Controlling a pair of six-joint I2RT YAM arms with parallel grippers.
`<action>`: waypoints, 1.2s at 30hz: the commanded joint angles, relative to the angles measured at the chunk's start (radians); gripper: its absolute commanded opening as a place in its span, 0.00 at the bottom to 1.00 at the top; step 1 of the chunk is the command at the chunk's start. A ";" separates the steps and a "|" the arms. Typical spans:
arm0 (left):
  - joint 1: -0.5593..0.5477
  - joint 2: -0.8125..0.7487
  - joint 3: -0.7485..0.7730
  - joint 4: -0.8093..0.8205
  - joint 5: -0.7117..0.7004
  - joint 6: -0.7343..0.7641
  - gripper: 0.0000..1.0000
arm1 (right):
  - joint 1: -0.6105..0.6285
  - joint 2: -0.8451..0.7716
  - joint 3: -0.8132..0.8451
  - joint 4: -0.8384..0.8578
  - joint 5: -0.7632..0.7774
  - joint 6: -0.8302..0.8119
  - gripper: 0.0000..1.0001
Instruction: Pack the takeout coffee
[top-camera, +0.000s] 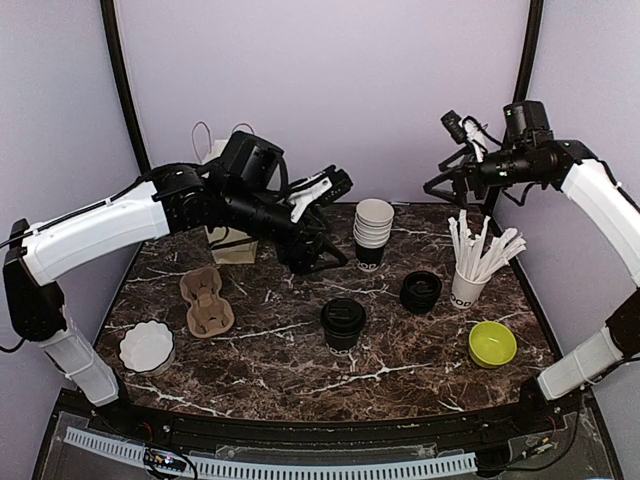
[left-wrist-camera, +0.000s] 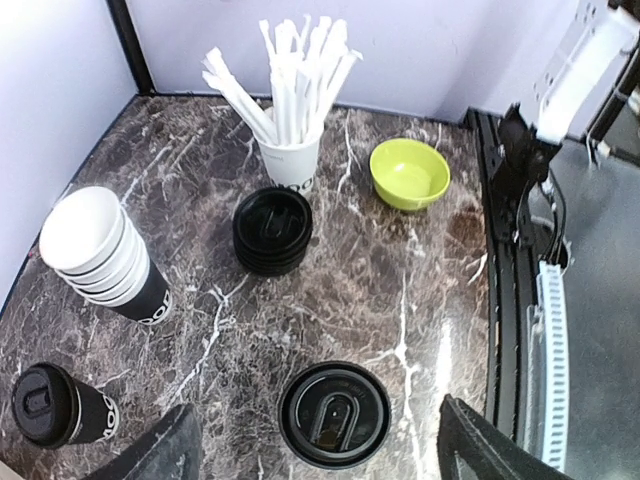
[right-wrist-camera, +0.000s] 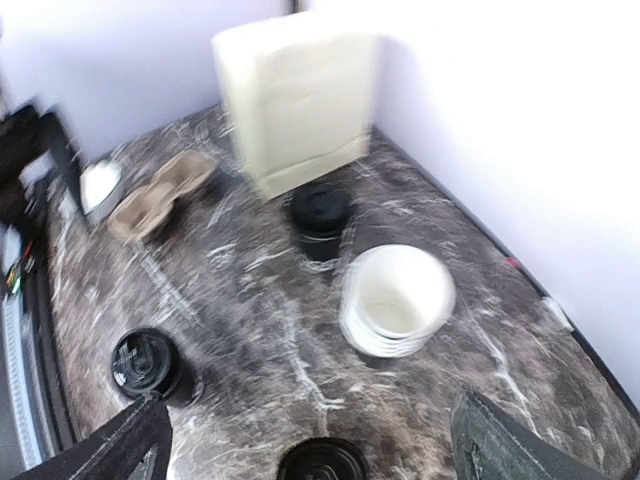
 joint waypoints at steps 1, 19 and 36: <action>-0.031 0.114 0.133 -0.249 0.003 0.213 0.84 | -0.100 -0.008 -0.042 0.124 -0.088 0.110 0.99; -0.029 -0.041 -0.007 0.048 -0.662 0.051 0.89 | 0.319 0.124 -0.073 -0.133 0.157 -0.307 0.90; 0.170 -0.252 -0.252 0.166 -0.703 -0.198 0.92 | 0.623 0.363 -0.029 -0.111 0.421 -0.384 0.98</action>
